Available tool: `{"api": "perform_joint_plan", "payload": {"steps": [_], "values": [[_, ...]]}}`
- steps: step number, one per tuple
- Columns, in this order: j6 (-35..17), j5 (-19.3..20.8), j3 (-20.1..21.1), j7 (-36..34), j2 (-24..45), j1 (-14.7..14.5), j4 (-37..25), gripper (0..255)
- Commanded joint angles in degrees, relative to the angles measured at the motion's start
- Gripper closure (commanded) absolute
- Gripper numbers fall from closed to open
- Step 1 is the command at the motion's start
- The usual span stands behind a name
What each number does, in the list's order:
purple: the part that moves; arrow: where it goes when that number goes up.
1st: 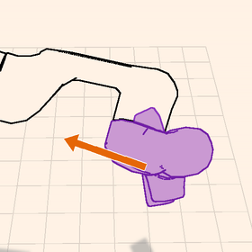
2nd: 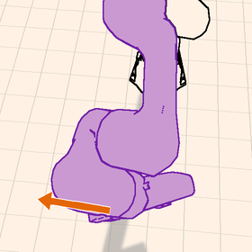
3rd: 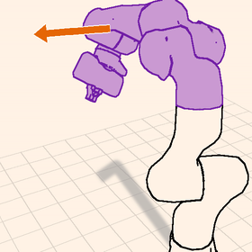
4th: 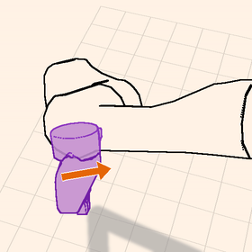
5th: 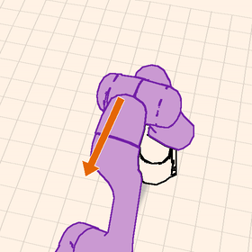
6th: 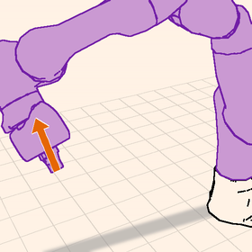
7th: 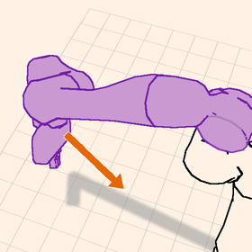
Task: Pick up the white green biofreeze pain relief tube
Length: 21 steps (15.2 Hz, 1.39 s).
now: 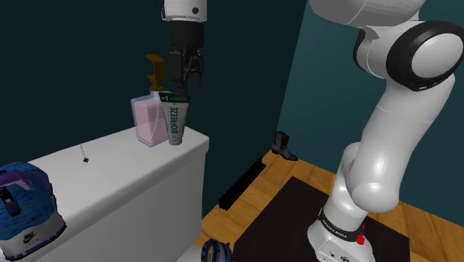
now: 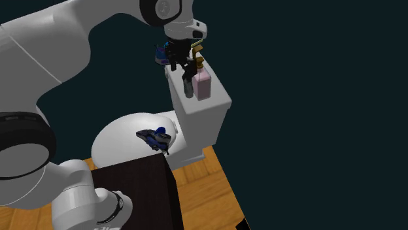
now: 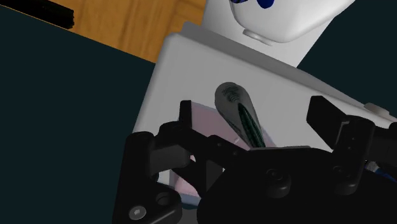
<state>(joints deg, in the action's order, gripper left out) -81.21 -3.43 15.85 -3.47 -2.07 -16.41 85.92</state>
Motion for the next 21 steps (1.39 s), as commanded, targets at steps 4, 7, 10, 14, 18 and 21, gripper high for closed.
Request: {"api": "perform_joint_plan", "payload": {"steps": [4,7,10,14,18,21], "values": [[-2.12,-0.22,-0.04,0.2,-0.87,0.03,2.93,255],[-2.07,-0.21,-0.05,0.21,-0.82,0.03,2.84,255],[-2.07,-0.21,-0.05,0.21,-0.82,0.03,2.84,255],[-1.37,-0.14,-0.02,0.12,-0.54,0.01,1.86,255],[2.13,0.21,0.13,-0.33,0.91,-0.11,-3.05,255],[4.87,0.54,0.28,-0.71,2.23,-0.25,-7.08,255]]}}
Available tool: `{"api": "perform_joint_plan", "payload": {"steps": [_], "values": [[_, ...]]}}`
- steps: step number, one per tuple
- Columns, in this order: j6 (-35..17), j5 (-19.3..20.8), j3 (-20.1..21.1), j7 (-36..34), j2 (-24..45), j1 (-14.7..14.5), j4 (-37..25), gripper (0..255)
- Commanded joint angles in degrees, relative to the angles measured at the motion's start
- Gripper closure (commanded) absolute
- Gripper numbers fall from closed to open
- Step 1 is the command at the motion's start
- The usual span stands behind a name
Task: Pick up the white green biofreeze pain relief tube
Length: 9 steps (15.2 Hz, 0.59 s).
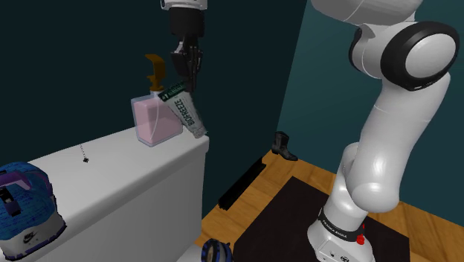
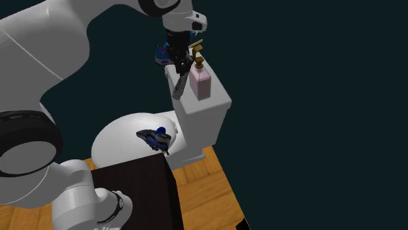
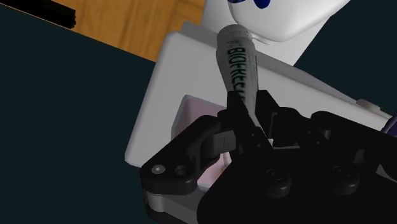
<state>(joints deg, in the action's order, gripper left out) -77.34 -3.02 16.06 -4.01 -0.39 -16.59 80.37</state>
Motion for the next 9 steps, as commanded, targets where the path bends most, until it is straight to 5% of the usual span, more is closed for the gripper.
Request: {"api": "perform_joint_plan", "payload": {"steps": [1,9], "values": [[1.95,0.26,0.13,-0.31,1.04,-0.13,-2.95,255],[8.23,1.28,0.61,-1.34,4.83,-0.75,-12.91,255]]}}
